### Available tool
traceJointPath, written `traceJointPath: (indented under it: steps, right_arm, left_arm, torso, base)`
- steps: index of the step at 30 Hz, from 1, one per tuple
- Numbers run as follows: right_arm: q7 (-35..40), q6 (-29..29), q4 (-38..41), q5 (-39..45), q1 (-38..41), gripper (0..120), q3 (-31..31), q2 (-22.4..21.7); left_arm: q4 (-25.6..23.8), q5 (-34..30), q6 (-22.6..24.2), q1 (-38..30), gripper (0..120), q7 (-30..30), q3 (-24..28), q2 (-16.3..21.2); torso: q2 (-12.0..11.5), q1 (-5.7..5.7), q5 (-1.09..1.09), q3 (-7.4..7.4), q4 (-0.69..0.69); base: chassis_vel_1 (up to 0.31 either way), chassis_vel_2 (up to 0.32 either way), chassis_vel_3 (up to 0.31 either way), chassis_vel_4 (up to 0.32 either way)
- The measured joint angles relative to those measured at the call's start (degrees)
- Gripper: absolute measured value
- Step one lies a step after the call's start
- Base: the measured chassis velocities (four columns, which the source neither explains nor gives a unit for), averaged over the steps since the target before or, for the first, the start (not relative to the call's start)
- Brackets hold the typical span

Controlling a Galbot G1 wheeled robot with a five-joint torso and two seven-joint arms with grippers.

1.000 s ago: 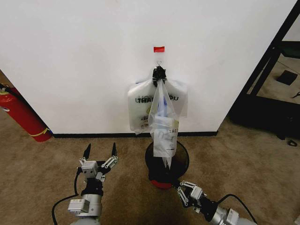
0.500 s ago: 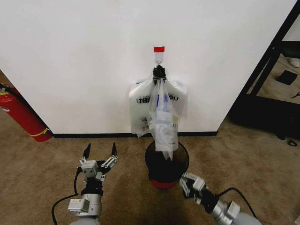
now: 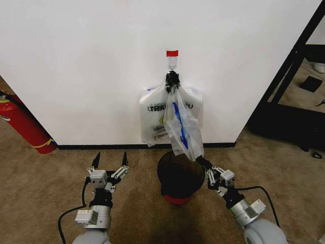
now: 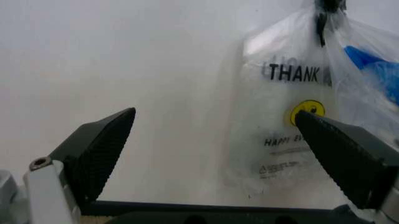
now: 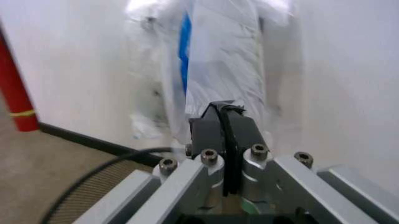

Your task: Pick up the garbage bag from the wall and place it over the trash bin.

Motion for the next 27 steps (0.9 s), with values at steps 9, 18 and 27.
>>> traceJointPath:
  steps: [9,18,27]
  right_arm:
    - [3.01,-2.03,1.71,-1.12,-2.20,26,1.35,-0.15]
    - [3.10,-2.87,2.36,-0.86,-1.55,58,1.16,-0.77]
    - [1.05,-6.66,1.06,9.08,9.10,91,-3.64,-7.14]
  left_arm:
    - [0.76,-1.72,1.09,-1.80,100,-0.48,1.43,0.79]
    - [-1.84,-7.95,7.68,-10.95,100,-2.19,8.47,6.02]
    - [-1.44,-8.42,7.86,-10.69,100,-2.37,8.19,4.89]
  torso:
    - [0.01,0.00,0.00,0.00,0.00]
    - [0.01,0.00,0.00,0.00,-0.03]
    - [0.01,0.00,-0.01,0.00,0.01]
  base:
    - [0.000,0.000,0.000,0.000]
    - [0.000,0.000,0.000,0.000]
    - [0.000,0.000,0.000,0.000]
